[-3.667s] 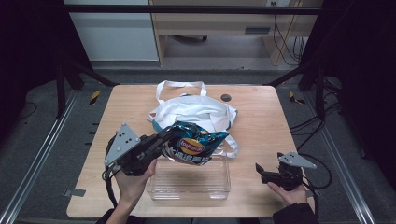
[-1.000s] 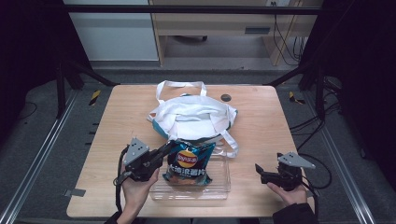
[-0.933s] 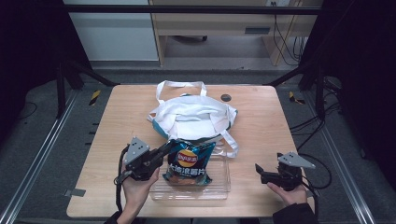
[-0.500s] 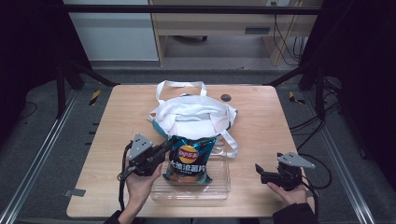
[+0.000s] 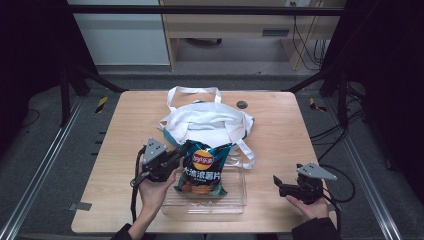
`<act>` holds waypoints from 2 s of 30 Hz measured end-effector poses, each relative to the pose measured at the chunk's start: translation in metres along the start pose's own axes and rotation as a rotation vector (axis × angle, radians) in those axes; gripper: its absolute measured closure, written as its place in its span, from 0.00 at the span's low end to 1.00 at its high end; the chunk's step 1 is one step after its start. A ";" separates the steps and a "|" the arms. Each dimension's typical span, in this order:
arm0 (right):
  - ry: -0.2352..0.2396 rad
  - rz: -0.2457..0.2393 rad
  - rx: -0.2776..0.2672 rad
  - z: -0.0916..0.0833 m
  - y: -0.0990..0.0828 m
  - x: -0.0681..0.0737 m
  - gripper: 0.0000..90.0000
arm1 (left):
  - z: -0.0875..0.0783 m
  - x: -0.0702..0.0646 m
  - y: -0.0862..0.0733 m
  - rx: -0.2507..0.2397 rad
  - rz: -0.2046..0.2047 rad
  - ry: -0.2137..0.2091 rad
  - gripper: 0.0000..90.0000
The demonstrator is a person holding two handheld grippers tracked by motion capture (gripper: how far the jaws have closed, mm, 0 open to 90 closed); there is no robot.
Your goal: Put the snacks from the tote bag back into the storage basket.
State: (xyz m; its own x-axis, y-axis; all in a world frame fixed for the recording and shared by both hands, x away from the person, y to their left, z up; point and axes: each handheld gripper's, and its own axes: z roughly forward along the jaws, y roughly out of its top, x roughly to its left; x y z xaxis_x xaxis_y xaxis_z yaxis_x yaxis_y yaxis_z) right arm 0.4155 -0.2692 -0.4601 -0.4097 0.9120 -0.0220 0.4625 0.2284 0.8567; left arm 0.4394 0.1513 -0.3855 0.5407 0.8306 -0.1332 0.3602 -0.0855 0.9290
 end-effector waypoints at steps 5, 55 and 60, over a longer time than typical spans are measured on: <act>-0.003 -0.005 0.000 0.000 0.000 0.000 0.07 | 0.004 0.001 0.000 -0.002 0.005 0.005 0.97; 0.000 0.011 -0.007 -0.002 0.000 -0.001 0.07 | -0.021 0.023 -0.005 0.053 0.086 -0.035 0.43; -0.005 0.007 -0.009 -0.002 0.000 -0.002 0.07 | -0.027 0.030 -0.012 0.051 0.119 -0.024 0.40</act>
State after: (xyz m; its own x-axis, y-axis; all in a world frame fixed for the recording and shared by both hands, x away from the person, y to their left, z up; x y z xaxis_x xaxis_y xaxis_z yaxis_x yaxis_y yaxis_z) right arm 0.4147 -0.2715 -0.4589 -0.4030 0.9150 -0.0187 0.4578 0.2193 0.8616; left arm 0.4308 0.1917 -0.3914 0.5996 0.7997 -0.0321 0.3305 -0.2108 0.9200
